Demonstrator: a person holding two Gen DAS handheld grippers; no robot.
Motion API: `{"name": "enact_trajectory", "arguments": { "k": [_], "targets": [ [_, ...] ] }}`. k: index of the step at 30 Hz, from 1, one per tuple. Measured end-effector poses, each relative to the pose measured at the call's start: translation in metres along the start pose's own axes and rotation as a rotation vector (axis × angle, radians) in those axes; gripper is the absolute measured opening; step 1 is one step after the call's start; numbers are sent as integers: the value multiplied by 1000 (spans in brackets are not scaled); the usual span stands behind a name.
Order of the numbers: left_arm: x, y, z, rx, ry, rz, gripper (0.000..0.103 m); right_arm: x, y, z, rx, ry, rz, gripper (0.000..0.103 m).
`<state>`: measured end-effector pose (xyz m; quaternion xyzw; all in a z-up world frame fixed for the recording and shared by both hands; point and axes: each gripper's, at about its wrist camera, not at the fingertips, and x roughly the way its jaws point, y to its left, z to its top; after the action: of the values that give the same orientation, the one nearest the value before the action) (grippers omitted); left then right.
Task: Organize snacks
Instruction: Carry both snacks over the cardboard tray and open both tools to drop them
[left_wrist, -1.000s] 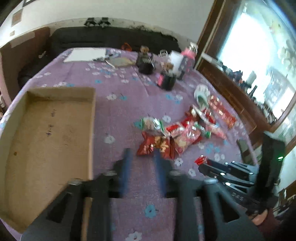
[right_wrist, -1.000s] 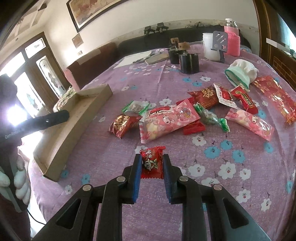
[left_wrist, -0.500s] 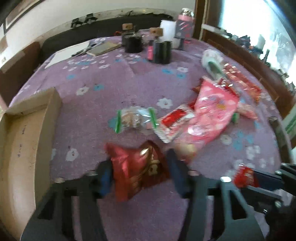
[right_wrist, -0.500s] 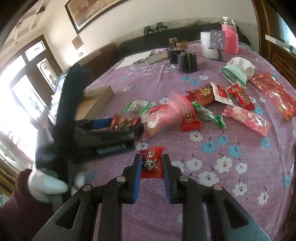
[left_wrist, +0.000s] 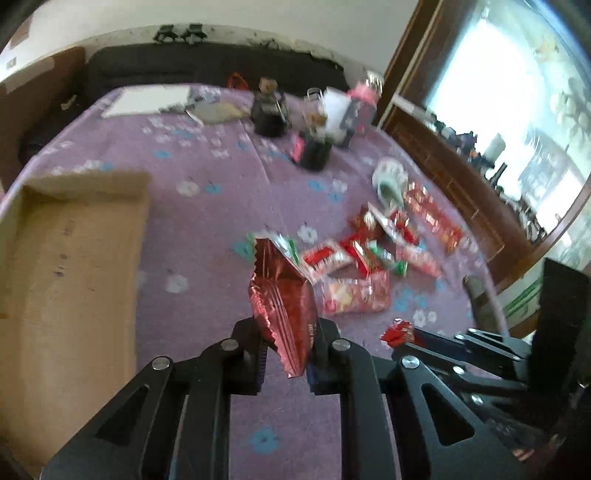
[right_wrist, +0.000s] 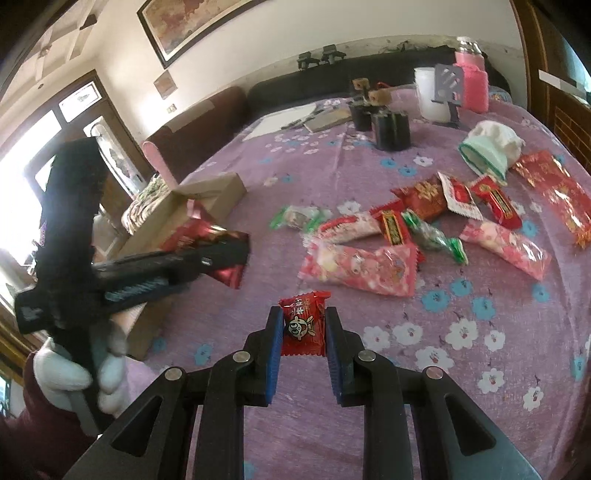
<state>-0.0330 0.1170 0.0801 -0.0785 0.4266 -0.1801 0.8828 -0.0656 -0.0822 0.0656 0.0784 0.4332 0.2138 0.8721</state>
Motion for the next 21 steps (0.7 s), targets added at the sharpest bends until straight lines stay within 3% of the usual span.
{"name": "enact_trajectory", "arguments": {
  "k": [5, 9, 12, 16, 21],
  "targets": [
    [-22, 42, 28, -56, -6, 35, 13, 6, 24, 32, -14, 5, 88, 22],
    [-19, 87, 46, -107, 15, 99, 14, 25, 53, 67, -27, 13, 164, 22],
    [-10, 128, 53, -200, 35, 104, 14, 47, 81, 93, -56, 24, 188, 22],
    [9, 171, 57, -313, 43, 85, 14, 86, 117, 112, -117, 58, 164, 22],
    [33, 194, 60, -367, 53, 66, 14, 146, 147, 125, -195, 107, 80, 22]
  ]
}}
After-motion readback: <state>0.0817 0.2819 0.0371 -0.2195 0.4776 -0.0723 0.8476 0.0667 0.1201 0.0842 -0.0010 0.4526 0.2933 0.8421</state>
